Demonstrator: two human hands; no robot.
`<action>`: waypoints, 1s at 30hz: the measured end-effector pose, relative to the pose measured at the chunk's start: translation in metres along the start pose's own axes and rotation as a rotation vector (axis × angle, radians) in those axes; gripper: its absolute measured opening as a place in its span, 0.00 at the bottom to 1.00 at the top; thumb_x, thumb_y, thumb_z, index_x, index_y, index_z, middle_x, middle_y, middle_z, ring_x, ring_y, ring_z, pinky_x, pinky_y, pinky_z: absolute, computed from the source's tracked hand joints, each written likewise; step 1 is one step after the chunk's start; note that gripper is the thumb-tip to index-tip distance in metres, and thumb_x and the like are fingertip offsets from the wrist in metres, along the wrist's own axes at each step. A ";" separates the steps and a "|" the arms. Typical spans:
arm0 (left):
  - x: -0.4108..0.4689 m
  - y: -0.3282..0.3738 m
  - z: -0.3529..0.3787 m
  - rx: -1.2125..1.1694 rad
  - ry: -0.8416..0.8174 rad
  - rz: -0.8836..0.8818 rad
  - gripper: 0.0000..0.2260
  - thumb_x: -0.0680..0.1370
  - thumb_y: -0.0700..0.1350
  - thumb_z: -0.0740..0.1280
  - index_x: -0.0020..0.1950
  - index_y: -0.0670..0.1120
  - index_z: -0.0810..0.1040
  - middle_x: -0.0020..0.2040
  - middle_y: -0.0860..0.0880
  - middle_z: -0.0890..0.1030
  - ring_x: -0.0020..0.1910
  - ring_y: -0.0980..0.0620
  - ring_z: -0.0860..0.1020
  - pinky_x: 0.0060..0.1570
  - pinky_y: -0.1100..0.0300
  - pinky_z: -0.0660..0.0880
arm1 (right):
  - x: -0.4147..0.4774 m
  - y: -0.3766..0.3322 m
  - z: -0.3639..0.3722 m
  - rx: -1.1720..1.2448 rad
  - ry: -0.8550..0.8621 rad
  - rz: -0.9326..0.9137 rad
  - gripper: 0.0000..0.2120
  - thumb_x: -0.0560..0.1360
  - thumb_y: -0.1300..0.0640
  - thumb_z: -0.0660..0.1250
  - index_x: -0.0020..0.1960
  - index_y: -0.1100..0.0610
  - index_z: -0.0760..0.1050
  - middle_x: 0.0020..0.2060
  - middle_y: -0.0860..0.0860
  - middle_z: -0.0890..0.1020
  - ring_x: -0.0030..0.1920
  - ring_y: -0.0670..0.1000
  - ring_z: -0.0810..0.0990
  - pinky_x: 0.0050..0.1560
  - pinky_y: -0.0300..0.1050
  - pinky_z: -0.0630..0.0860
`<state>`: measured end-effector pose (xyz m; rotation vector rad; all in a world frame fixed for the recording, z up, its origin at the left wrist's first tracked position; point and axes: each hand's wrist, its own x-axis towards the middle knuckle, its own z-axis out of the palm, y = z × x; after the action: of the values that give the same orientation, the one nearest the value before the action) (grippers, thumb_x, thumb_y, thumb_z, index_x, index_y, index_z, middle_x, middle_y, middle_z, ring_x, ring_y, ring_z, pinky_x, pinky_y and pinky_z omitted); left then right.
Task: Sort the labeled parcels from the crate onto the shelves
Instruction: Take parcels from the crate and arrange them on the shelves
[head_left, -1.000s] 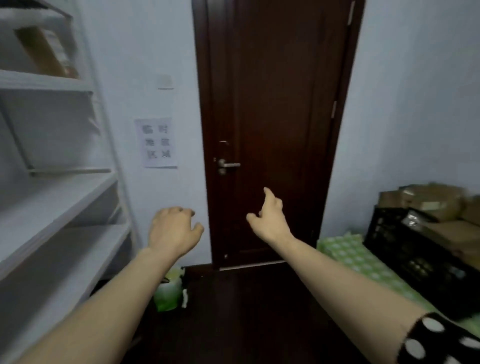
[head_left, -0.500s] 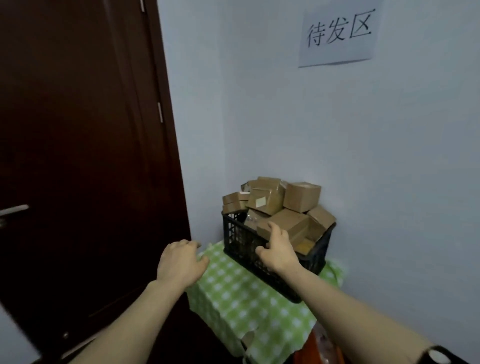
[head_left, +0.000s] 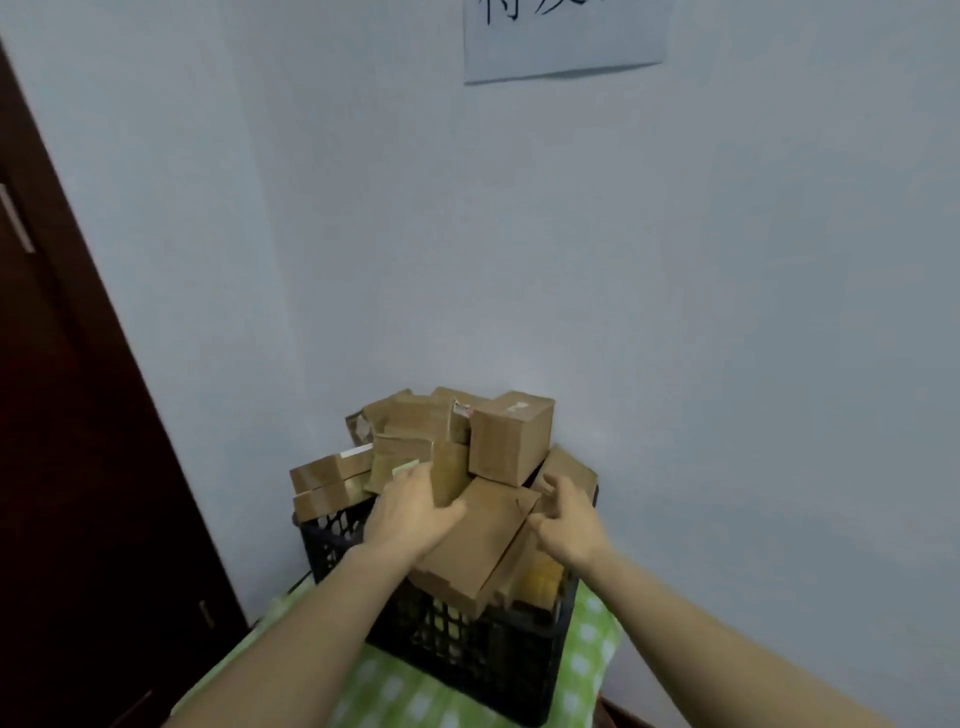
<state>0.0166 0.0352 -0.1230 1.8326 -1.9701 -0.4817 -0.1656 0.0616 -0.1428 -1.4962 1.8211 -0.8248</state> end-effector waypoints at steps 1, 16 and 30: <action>0.021 0.007 0.005 -0.018 -0.010 0.002 0.30 0.74 0.59 0.65 0.72 0.47 0.65 0.66 0.46 0.71 0.64 0.45 0.72 0.57 0.55 0.72 | 0.014 0.001 -0.005 0.011 0.016 0.015 0.29 0.77 0.60 0.62 0.75 0.55 0.57 0.70 0.57 0.65 0.56 0.53 0.75 0.59 0.45 0.73; 0.209 0.077 0.097 -0.079 -0.081 -0.234 0.51 0.66 0.59 0.75 0.77 0.43 0.47 0.75 0.41 0.57 0.74 0.42 0.58 0.69 0.49 0.64 | 0.175 0.074 -0.049 0.124 -0.054 0.085 0.19 0.79 0.62 0.61 0.69 0.58 0.66 0.61 0.57 0.74 0.56 0.52 0.75 0.52 0.40 0.72; 0.091 0.043 -0.010 -1.210 0.096 -0.496 0.09 0.73 0.49 0.70 0.50 0.46 0.78 0.48 0.44 0.79 0.46 0.48 0.77 0.54 0.51 0.73 | 0.163 -0.003 -0.025 1.156 -0.680 0.160 0.29 0.68 0.49 0.74 0.66 0.55 0.71 0.52 0.55 0.82 0.51 0.55 0.81 0.48 0.54 0.81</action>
<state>-0.0205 -0.0514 -0.0873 1.3820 -0.7234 -1.3205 -0.2083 -0.0979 -0.1384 -0.6920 0.6772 -0.8870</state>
